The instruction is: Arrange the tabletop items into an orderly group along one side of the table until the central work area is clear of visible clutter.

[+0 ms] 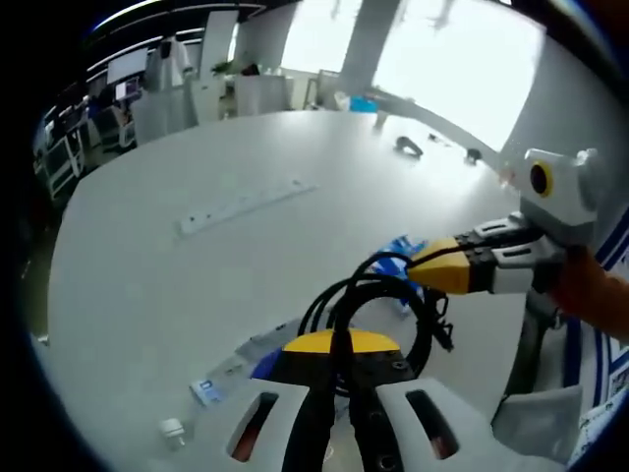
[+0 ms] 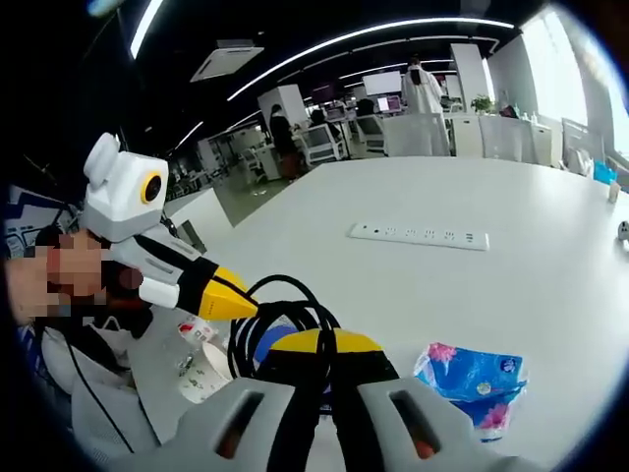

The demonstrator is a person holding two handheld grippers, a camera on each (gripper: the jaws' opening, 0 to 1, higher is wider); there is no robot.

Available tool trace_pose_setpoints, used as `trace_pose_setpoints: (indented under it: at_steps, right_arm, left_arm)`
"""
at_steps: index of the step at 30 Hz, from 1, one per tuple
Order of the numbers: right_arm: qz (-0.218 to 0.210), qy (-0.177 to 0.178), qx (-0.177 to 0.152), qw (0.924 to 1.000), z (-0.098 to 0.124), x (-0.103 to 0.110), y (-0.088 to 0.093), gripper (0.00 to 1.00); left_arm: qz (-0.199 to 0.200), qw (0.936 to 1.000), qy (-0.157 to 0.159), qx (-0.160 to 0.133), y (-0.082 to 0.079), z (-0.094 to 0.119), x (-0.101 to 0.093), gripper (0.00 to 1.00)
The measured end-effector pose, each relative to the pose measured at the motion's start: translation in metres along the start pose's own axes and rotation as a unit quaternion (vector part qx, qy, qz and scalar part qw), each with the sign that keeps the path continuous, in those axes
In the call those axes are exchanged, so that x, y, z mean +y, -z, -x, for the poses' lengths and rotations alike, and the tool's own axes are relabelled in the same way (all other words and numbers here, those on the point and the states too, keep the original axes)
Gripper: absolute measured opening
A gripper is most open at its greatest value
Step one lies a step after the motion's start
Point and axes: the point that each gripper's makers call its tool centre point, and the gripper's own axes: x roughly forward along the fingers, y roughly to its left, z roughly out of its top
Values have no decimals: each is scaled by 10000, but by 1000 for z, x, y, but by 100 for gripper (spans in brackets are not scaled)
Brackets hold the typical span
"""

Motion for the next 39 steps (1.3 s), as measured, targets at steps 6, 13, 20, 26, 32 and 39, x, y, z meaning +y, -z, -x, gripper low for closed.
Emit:
trace_pose_setpoints:
  at_steps: [6, 13, 20, 26, 32, 39]
  right_arm:
    - [-50, 155, -63, 9998, 20, -14, 1, 0]
    - [-124, 342, -119, 9993, 43, -33, 5, 0]
    - [-170, 491, -160, 9985, 61, -45, 9, 0]
    - [-232, 576, -167, 9979, 73, -53, 16, 0]
    - [-299, 665, -150, 9972, 83, -62, 24, 0]
    - [-376, 768, -114, 9963, 94, -70, 35, 0]
  left_arm:
    - [-84, 9999, 142, 6, -8, -8, -22, 0]
    - [-205, 9993, 320, 5, -16, -21, -49, 0]
    - [-286, 9986, 434, 34, -19, -29, -67, 0]
    - [-332, 9981, 523, 64, -19, -36, -81, 0]
    - [-335, 9975, 608, 120, -15, -44, -94, 0]
    - [-335, 9968, 695, 187, -12, -53, -109, 0]
